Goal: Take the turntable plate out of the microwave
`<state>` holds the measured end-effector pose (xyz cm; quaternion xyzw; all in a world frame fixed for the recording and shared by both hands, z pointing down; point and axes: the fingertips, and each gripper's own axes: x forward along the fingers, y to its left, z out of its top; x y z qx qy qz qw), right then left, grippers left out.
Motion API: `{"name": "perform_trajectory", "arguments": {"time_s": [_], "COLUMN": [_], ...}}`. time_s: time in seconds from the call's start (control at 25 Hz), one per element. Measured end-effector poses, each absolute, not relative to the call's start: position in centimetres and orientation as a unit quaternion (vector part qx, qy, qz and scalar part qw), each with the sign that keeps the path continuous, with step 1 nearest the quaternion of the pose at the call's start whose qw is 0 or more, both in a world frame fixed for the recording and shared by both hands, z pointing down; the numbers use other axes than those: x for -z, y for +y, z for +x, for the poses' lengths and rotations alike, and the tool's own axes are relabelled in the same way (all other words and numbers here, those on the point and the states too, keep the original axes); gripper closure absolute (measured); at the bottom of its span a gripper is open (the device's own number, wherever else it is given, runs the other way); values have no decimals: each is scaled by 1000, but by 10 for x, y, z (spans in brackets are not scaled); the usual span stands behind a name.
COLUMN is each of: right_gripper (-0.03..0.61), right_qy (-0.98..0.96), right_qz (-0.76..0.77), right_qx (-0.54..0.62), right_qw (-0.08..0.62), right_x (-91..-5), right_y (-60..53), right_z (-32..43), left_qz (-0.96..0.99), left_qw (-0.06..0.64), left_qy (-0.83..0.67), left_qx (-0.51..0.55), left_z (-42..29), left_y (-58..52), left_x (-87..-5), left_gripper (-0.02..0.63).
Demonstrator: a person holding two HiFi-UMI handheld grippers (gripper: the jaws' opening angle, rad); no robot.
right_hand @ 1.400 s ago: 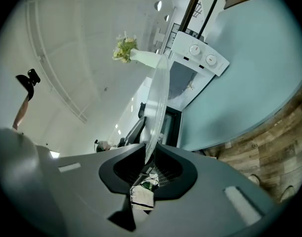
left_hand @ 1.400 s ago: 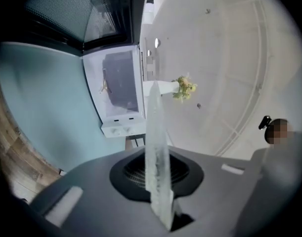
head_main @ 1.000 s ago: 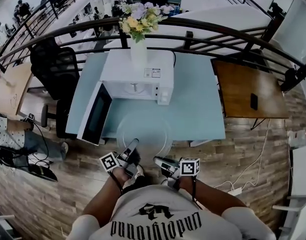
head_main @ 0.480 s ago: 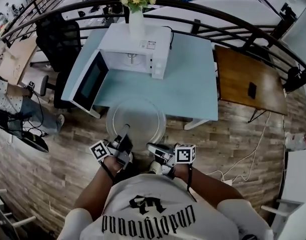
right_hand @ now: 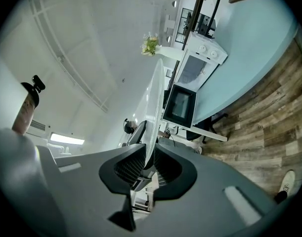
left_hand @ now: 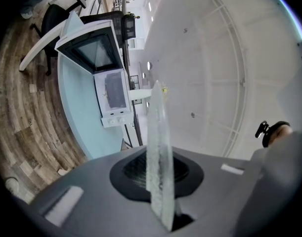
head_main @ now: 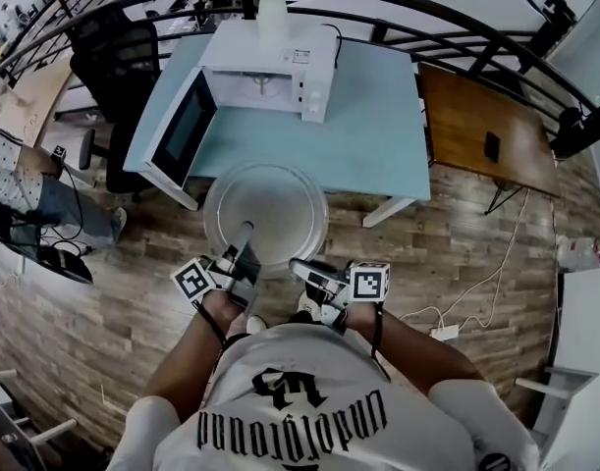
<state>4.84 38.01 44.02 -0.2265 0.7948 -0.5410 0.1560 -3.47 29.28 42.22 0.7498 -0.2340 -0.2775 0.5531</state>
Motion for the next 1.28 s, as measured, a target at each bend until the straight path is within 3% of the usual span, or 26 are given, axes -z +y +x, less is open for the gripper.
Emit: {"name": "perform_trajectory", "arguments": {"time_s": [0.6,1.28], "right_gripper": [528,528], "right_qy": [798,798], "right_qz": [-233,-236], "right_qx": [532,526], "right_qw": [159,175], "right_x": [-413,-404], "right_y": [449,472], "right_z": [-51,-103], "left_qz": [748,756], "left_qw": [563,563], "left_qy": [-224,-215], "left_qx": [273,256], "left_z": [-133,-181], "left_y": [359,380], "left_x": [-395,-388], "left_gripper": [537,537]}}
